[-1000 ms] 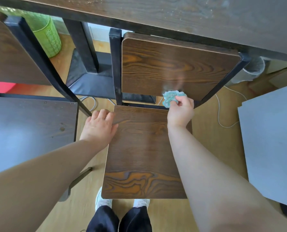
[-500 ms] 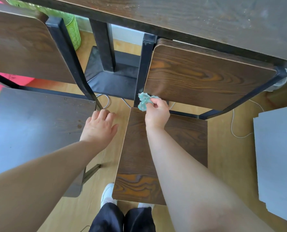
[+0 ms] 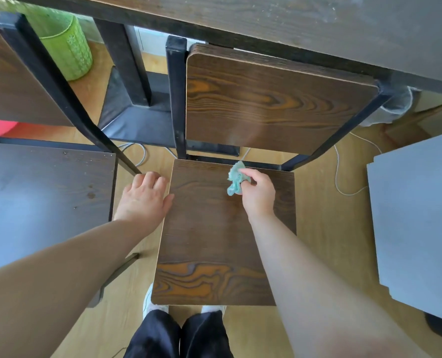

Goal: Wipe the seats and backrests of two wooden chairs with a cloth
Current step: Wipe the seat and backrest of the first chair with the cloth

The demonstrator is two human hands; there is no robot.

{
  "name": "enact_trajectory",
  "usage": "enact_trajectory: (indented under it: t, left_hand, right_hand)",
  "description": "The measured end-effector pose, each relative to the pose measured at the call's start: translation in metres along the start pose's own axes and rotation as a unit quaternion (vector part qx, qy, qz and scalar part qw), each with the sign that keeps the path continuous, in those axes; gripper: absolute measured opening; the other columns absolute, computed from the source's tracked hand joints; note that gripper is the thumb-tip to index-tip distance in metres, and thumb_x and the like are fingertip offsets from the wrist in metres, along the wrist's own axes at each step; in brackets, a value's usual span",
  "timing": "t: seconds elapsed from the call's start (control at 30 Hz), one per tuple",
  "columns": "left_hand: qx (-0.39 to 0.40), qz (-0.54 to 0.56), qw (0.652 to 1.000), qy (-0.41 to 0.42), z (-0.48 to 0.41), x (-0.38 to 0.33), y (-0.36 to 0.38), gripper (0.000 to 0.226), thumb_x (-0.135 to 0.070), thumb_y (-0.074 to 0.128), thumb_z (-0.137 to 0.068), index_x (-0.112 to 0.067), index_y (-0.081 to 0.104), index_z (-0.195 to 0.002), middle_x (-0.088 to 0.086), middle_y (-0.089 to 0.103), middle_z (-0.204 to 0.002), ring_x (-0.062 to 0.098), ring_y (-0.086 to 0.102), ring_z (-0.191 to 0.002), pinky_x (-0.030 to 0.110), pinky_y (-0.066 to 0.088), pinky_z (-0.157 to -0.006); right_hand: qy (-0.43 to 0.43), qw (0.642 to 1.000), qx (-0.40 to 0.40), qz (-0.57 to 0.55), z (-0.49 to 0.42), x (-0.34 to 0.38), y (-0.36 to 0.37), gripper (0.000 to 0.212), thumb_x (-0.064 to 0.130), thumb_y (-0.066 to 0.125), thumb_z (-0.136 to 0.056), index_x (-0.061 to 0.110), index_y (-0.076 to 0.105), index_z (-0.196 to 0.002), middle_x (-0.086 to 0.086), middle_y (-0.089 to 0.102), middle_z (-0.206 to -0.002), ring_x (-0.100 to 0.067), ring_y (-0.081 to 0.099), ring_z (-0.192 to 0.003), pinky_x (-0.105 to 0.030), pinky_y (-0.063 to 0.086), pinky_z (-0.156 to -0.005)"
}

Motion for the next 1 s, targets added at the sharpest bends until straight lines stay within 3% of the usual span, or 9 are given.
enact_trajectory:
  t: [0.13,0.2,0.27,0.4,0.47,0.6,0.73,0.9,1.0]
  left_hand:
    - [0.012,-0.006,1.000,0.005,-0.002,-0.020,0.005,0.044,-0.044,0.038,-0.098,-0.017,0.049,-0.130,0.005,0.045,-0.133,0.029,0.039,-0.123,0.045,0.041,-0.098]
    - [0.014,-0.005,1.000,0.007,-0.003,-0.027,0.005,0.043,-0.044,0.039,-0.098,-0.017,0.049,-0.129,0.005,0.046,-0.132,0.029,0.039,-0.122,0.044,0.042,-0.097]
    - [0.012,-0.007,1.000,0.013,-0.003,-0.033,0.005,0.043,-0.044,0.039,-0.098,-0.018,0.048,-0.131,0.005,0.047,-0.130,0.029,0.040,-0.121,0.044,0.042,-0.098]
    - [0.011,-0.011,1.000,0.014,-0.006,-0.036,0.008,0.044,-0.045,0.038,-0.098,-0.021,0.046,-0.134,0.004,0.048,-0.129,0.028,0.040,-0.121,0.044,0.042,-0.099]
    - [0.012,-0.009,1.000,0.011,-0.007,-0.035,0.011,0.045,-0.045,0.038,-0.098,-0.021,0.046,-0.135,0.004,0.047,-0.130,0.027,0.040,-0.121,0.044,0.041,-0.099]
    - [0.013,-0.002,1.000,0.002,-0.008,-0.030,0.019,0.045,-0.045,0.039,-0.098,-0.020,0.045,-0.136,0.005,0.048,-0.129,0.028,0.040,-0.122,0.045,0.041,-0.100]
    - [0.012,0.005,1.000,-0.011,-0.009,-0.026,0.027,0.045,-0.044,0.040,-0.098,-0.020,0.046,-0.135,0.006,0.048,-0.131,0.029,0.040,-0.123,0.045,0.041,-0.099]
    - [0.014,0.012,1.000,-0.020,-0.021,-0.025,0.040,0.044,-0.044,0.042,-0.097,-0.020,0.047,-0.134,0.004,0.048,-0.131,0.028,0.040,-0.124,0.045,0.042,-0.101]
    - [0.012,0.019,0.999,-0.037,-0.028,-0.023,0.043,0.044,-0.045,0.044,-0.096,-0.021,0.049,-0.133,0.004,0.049,-0.131,0.029,0.040,-0.124,0.046,0.043,-0.100]
  right_hand:
    - [0.064,0.997,0.015,0.033,-0.013,-0.025,-0.031,0.028,0.020,0.057,-0.097,0.024,0.063,-0.124,0.004,0.056,-0.125,-0.008,0.052,-0.103,-0.016,0.048,-0.075]
    - [0.098,0.995,0.020,0.026,-0.017,-0.035,-0.042,0.031,0.034,0.051,-0.098,0.020,0.062,-0.123,0.003,0.063,-0.115,-0.009,0.057,-0.099,-0.024,0.052,-0.080]
    - [0.081,0.995,0.019,0.049,-0.023,-0.033,-0.052,0.036,0.043,0.052,-0.096,0.018,0.065,-0.118,0.003,0.065,-0.107,-0.010,0.060,-0.097,-0.030,0.054,-0.085]
    - [0.000,0.996,0.018,0.087,-0.045,-0.016,-0.064,0.022,0.024,0.064,-0.092,0.026,0.068,-0.113,0.003,0.062,-0.120,-0.012,0.057,-0.103,-0.017,0.051,-0.071]
    - [-0.031,0.992,0.040,0.117,-0.060,-0.007,-0.063,0.030,0.018,0.065,-0.090,0.027,0.062,-0.119,0.006,0.061,-0.121,-0.012,0.058,-0.104,-0.011,0.043,-0.066]
    - [-0.068,0.973,0.096,0.201,-0.090,0.002,-0.058,0.042,0.017,0.069,-0.086,0.021,0.060,-0.127,0.009,0.058,-0.131,-0.013,0.058,-0.111,-0.009,0.039,-0.073]
    - [-0.058,0.963,0.160,0.208,-0.107,0.002,-0.046,0.039,0.017,0.071,-0.087,0.024,0.065,-0.125,0.011,0.060,-0.130,-0.013,0.060,-0.109,-0.020,0.049,-0.087]
    - [-0.057,0.945,0.196,0.254,-0.121,-0.005,-0.033,0.036,0.026,0.063,-0.093,0.034,0.060,-0.128,0.005,0.061,-0.122,-0.013,0.059,-0.103,-0.021,0.048,-0.080]
    - [-0.028,0.940,0.180,0.289,-0.131,-0.012,-0.033,0.034,0.032,0.056,-0.095,0.036,0.060,-0.129,0.000,0.062,-0.115,-0.017,0.060,-0.098,-0.026,0.049,-0.081]
Point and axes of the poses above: each hand's wrist, its own z-axis away from the middle knuckle, its own y-axis out of the palm, x = y × z, the point moved 9 cm from there along -z, towards the middle knuckle
